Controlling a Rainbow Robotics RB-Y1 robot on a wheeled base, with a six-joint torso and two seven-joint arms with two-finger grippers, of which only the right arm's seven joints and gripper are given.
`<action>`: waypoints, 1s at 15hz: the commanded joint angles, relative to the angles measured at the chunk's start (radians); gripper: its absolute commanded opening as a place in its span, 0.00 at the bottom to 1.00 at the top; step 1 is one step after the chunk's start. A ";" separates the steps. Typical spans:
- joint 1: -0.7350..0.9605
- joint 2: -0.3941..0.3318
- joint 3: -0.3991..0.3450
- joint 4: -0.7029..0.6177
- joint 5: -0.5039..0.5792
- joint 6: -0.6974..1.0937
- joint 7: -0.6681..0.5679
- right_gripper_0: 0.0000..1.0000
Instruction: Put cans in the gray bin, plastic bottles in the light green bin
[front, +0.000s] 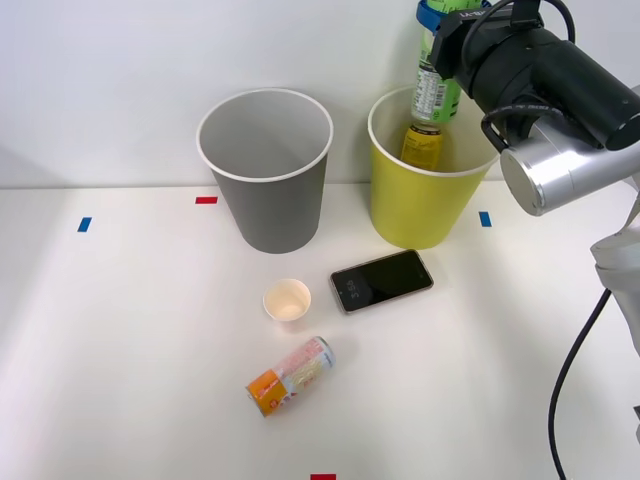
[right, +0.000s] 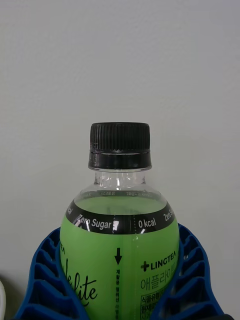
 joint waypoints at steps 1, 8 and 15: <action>0.000 -0.005 0.003 0.001 0.002 0.000 -0.015 0.06; 0.047 -0.135 0.075 -0.002 -0.099 -0.195 -0.019 0.82; 0.432 -0.266 -0.013 -0.360 -0.132 -0.227 -0.034 0.82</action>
